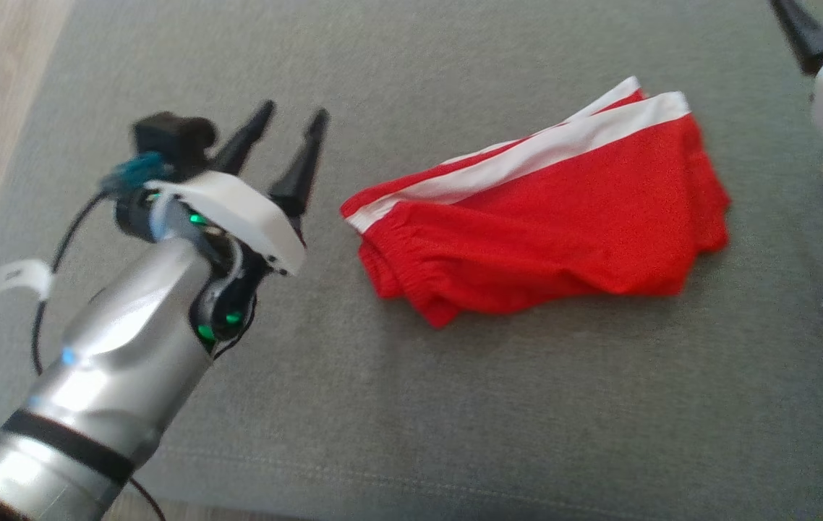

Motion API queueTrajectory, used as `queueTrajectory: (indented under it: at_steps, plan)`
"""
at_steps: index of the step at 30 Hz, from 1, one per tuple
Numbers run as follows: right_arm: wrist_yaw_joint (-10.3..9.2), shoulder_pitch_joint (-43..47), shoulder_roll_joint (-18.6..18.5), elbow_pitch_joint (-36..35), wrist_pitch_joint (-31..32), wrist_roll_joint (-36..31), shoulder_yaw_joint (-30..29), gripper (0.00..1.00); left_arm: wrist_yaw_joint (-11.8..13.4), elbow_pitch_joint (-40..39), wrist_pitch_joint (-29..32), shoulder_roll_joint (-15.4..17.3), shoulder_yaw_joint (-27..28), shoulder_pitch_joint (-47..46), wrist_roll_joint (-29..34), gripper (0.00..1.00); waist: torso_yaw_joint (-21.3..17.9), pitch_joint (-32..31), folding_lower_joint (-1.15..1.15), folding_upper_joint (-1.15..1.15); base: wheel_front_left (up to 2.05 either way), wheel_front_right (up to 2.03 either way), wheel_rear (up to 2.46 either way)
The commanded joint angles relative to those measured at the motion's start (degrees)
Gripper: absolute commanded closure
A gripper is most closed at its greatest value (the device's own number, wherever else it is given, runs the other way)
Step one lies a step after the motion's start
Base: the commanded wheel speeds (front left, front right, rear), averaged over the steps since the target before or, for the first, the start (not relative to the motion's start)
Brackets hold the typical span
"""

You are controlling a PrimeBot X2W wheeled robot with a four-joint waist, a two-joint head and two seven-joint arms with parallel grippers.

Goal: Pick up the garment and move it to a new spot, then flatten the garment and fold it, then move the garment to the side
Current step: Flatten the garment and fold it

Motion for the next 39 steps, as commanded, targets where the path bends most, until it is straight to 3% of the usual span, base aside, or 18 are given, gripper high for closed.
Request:
queueTrajectory:
  at_steps: [1, 7, 14, 22, 27, 35, 39]
  plan:
    - [-0.05, 2.28, 0.61, 0.01, -1.91, 0.30, -1.98, 0.00, 0.93, -2.84, -0.70, 2.27, 4.74, -0.59, 0.12, 0.00, -2.76, -2.98, 0.00, 0.00, 0.00, 0.00, 0.00]
    - [-0.05, 9.90, 5.61, 1.05, -8.92, 0.61, -12.12, 0.00, 3.42, -12.49, -0.75, 0.90, 19.81, 8.88, 5.24, 0.00, -5.97, -7.17, 0.00, 0.00, 0.00, 0.00, 0.00]
    - [-0.05, 21.77, 10.24, -2.98, -12.01, -2.78, -23.72, 0.00, 2.68, -19.63, -0.76, -3.87, 31.80, 20.91, 12.41, 0.00, -8.35, -11.15, 0.00, 0.00, 0.00, 0.00, 0.00]
    - [-0.05, 38.63, 16.86, -12.49, -12.86, -13.51, -38.41, 0.00, -0.53, -22.46, -0.76, -8.86, 38.14, 31.52, 20.85, 0.00, -9.74, -14.21, 0.00, 0.00, 0.00, 0.00, 0.00]
    - [-0.05, 49.96, 23.04, -20.12, -12.02, -21.00, -45.99, 0.00, -2.76, -23.71, -0.76, -11.59, 41.05, 37.13, 26.25, 0.00, -10.47, -15.50, 0.00, 0.00, 0.00, 0.00, 0.00]
    - [-0.05, 63.55, 32.15, -29.48, -10.31, -30.89, -52.57, 0.00, -5.24, -25.24, -0.76, -14.70, 44.24, 45.36, 32.90, 0.00, -11.63, -16.19, 0.00, 0.00, 0.00, 0.00, 0.00]
    - [-0.05, 65.06, 33.23, -30.98, -9.86, -32.02, -53.27, 0.00, -5.59, -25.73, -0.76, -14.91, 45.30, 46.04, 33.35, 0.00, -11.71, -16.17, 0.00, 0.00, 0.00, 0.00, 0.00]
